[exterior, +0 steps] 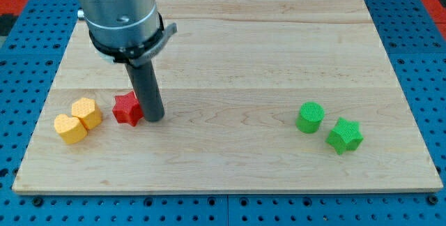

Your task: Move the red star below the red circle

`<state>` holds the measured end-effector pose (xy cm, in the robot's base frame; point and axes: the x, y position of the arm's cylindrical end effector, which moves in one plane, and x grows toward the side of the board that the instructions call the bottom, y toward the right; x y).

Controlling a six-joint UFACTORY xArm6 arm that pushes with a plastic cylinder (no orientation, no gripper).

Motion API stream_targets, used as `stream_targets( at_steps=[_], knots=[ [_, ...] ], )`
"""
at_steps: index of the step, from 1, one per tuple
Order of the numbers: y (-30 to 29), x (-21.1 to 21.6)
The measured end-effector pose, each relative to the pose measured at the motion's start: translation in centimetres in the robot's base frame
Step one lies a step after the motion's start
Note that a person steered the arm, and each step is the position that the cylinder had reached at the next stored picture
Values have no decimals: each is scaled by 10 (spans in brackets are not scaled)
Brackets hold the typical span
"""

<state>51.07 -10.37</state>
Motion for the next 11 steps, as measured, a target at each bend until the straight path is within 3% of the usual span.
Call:
stream_targets(
  at_steps=[1,2,3,5,6,8,11],
  knots=[
    [-4,23],
    [-53,2],
    [-56,-28],
    [-64,-148],
    [-64,-161],
    [-54,-118],
    [-71,-123]
  ],
)
